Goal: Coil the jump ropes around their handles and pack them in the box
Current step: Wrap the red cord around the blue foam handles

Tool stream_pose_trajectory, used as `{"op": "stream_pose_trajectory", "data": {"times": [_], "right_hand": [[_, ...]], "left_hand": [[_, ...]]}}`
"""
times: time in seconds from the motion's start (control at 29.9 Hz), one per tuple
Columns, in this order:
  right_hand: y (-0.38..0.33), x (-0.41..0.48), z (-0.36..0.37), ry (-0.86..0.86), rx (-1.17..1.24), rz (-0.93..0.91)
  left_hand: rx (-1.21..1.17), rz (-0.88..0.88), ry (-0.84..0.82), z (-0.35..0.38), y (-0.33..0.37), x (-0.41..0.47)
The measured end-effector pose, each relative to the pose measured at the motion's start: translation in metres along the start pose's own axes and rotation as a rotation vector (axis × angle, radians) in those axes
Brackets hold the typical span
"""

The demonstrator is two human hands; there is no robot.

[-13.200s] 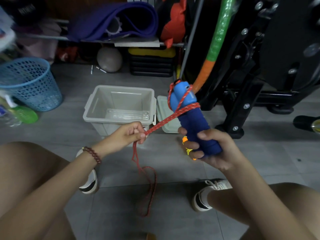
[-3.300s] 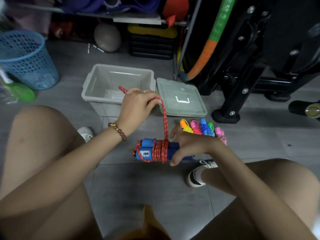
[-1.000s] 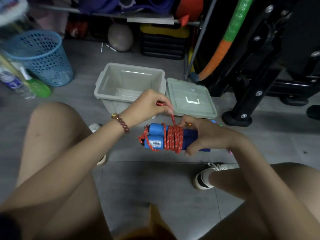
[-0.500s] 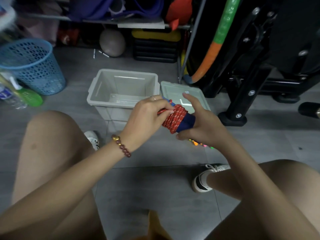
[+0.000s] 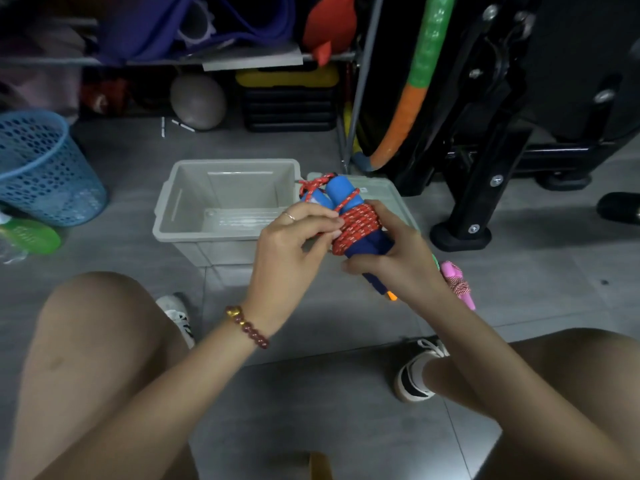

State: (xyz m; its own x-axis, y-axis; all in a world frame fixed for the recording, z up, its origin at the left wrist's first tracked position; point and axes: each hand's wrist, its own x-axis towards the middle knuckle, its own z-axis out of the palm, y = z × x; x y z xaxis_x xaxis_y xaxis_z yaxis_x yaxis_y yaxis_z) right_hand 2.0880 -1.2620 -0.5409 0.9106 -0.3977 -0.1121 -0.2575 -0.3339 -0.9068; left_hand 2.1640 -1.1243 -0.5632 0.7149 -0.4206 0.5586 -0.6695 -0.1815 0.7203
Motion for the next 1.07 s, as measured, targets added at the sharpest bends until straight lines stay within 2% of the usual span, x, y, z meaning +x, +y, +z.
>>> {"op": "stream_pose_trajectory", "data": {"times": [0.1,0.2,0.33,0.43,0.73,1.07], "right_hand": [[0.001,0.004,0.004,-0.018,0.156,0.039],[0.0,0.009,0.011,-0.077,0.346,0.084],[-0.009,0.016,0.012,-0.064,0.503,0.17],[-0.014,0.018,0.014,-0.072,0.525,0.185],[-0.024,0.022,0.015,0.002,0.579,0.206],[-0.027,0.017,0.021,0.043,0.52,0.168]], "left_hand": [[0.013,-0.025,0.018,0.004,-0.003,0.002],[-0.028,-0.121,0.064,0.005,-0.003,0.008],[-0.086,-0.158,0.13,0.005,-0.004,0.02],[-0.048,-0.112,0.147,0.006,-0.009,0.025],[0.047,0.116,0.025,0.002,-0.02,0.028],[0.012,0.058,0.1,0.002,-0.014,0.018]]}}
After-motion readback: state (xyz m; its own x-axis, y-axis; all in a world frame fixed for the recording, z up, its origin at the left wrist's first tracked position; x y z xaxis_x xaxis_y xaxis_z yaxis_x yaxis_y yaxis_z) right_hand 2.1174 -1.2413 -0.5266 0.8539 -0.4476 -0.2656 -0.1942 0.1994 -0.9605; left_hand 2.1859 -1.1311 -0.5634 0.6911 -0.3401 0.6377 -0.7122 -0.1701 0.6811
